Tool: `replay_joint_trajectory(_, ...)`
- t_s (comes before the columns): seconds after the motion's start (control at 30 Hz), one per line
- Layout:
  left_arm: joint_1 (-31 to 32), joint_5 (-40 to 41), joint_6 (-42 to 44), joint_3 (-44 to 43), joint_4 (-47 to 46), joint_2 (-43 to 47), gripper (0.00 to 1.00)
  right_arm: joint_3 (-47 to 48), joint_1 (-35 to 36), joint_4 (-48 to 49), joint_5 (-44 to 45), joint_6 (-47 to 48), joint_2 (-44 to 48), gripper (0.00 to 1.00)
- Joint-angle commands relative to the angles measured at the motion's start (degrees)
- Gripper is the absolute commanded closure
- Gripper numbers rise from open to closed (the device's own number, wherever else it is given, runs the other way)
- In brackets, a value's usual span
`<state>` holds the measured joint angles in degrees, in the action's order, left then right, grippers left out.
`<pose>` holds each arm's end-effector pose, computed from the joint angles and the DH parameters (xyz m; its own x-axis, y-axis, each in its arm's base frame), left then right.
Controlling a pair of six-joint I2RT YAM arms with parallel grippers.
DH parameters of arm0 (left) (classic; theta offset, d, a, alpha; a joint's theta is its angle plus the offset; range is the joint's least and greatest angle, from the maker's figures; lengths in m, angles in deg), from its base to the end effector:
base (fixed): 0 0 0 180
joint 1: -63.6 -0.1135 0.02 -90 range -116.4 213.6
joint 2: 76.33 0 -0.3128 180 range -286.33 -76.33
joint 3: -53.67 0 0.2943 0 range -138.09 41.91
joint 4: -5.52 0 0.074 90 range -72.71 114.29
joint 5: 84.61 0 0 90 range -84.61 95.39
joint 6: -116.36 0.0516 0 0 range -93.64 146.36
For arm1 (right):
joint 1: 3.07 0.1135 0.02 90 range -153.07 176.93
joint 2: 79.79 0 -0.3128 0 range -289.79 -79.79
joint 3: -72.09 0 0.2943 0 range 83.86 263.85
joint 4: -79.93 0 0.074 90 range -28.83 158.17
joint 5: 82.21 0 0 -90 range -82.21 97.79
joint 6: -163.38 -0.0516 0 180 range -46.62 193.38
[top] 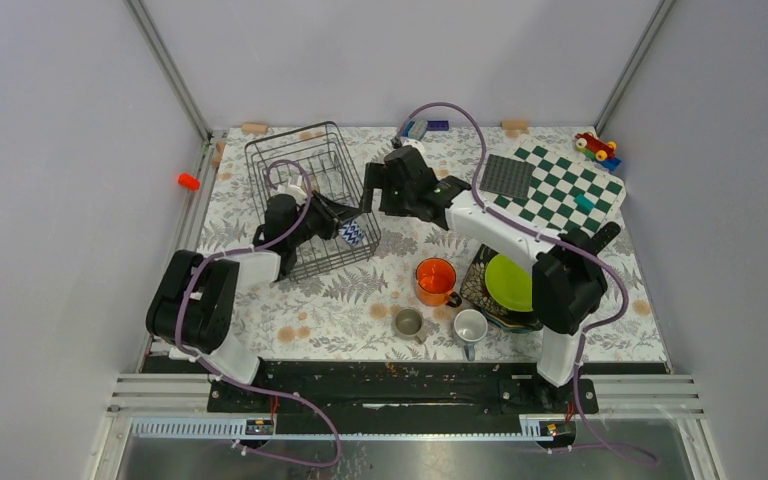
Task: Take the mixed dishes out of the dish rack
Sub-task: Pick up the bowl from the dish rack.
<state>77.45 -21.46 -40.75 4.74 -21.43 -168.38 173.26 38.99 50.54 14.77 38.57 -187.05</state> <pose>0.3452 -0.1091 0.1915 -0.6899 -0.6764 -0.2577 -0.0022 0.3580 -0.9337 0.3809 0.3353 0.3083 -0.6915 0.1393 -0.7089 -0.2396 0.8815 0.4069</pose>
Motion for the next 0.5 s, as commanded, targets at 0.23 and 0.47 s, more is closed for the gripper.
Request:
replay_joint_trajectory(0.23,0.76,-0.37,16.83,-5.86,9.89,13.04,1.0,-9.07,0.54,7.68,0.28,-1.04,15.66,0.0)
replay_joint_trajectory(0.47,11.46,9.03,53.7,-16.51,32.74,25.56,1.0,-20.11,0.5,8.7,1.18,2.22,31.83,0.0)
